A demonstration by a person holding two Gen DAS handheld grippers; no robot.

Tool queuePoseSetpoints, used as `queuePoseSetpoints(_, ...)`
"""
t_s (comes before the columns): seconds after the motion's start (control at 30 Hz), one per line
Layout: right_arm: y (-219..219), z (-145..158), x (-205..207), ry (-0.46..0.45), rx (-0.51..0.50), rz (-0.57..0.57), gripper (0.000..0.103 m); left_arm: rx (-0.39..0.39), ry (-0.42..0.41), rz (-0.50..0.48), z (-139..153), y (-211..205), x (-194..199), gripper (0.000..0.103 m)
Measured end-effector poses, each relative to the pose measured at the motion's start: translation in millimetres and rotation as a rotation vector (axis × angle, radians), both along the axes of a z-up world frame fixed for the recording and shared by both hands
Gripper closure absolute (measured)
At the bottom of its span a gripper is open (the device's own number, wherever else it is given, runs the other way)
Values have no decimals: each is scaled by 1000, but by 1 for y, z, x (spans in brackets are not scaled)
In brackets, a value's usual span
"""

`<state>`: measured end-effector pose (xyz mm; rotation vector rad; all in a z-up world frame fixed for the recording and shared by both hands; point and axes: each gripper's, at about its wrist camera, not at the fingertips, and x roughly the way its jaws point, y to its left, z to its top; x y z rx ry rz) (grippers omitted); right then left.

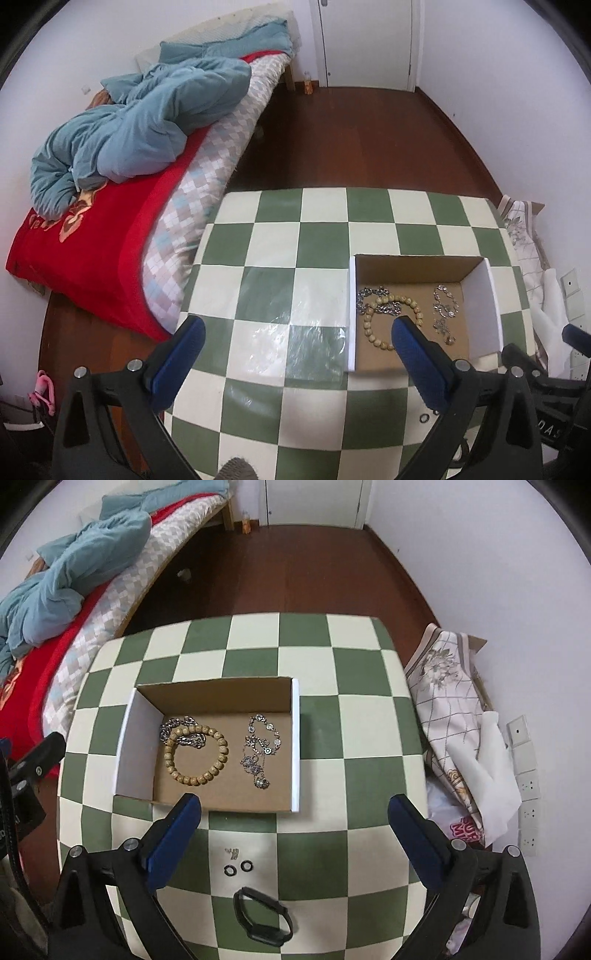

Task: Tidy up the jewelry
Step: 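Withdraw both tools from the box toward the black band, then grasp the black watch-style band with the left tool, then grasp a small black ring with the right tool while the left tool holds the band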

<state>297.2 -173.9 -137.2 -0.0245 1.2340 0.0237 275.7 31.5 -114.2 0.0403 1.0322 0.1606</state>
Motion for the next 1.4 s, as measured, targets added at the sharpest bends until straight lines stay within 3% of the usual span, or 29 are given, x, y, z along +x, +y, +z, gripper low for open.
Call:
queuePoseSetpoints(0.33,-15,33,-57,-97,5,-7,1,-8,-47,-25,20,-13,-60,0)
queuePoseSetpoints(0.47,-32,15,-94,-54,18,-43,1,-25,23,-42,-4,-27,-87,0)
queuePoseSetpoints(0.57,-48,-10,-118,-4,16,-79,3,-63,131,-53,-38,-42,-100,0)
queuePoseSetpoints(0.63,-60,-29,-131,34,7,-111,28,-75,197,-51,-60,-53,-106,0)
queuePoseSetpoints(0.67,-66,-39,-137,57,-5,-126,47,-86,223,-46,-69,-57,-107,0)
queuePoseSetpoints(0.83,-101,-79,-151,133,24,-207,51,-234,354,-2,-111,-79,-106,1)
queuePoseSetpoints(0.93,-117,-89,-155,144,43,-246,51,-390,413,42,-129,-90,-99,2)
queuePoseSetpoints(1.0,-125,-92,-157,146,55,-267,51,-445,430,57,-136,-98,-94,13)
queuePoseSetpoints(1.07,-133,-92,-159,143,69,-287,51,-478,460,64,-146,-108,-88,36)
queuePoseSetpoints(1.1,-136,-91,-159,141,72,-292,51,-481,466,59,-149,-113,-86,41)
queuePoseSetpoints(1.13,-139,-90,-159,138,76,-298,51,-461,472,46,-152,-118,-85,57)
queuePoseSetpoints(1.2,-143,-88,-159,136,88,-307,51,-413,448,9,-149,-126,-85,74)
queuePoseSetpoints(1.23,-144,-87,-159,136,94,-307,51,-394,454,-11,-151,-129,-86,92)
queuePoseSetpoints(1.3,-145,-85,-157,135,104,-303,51,-385,451,-35,-152,-125,-87,95)
queuePoseSetpoints(1.4,-141,-81,-152,129,141,-286,51,-307,417,-71,-148,-109,-93,95)
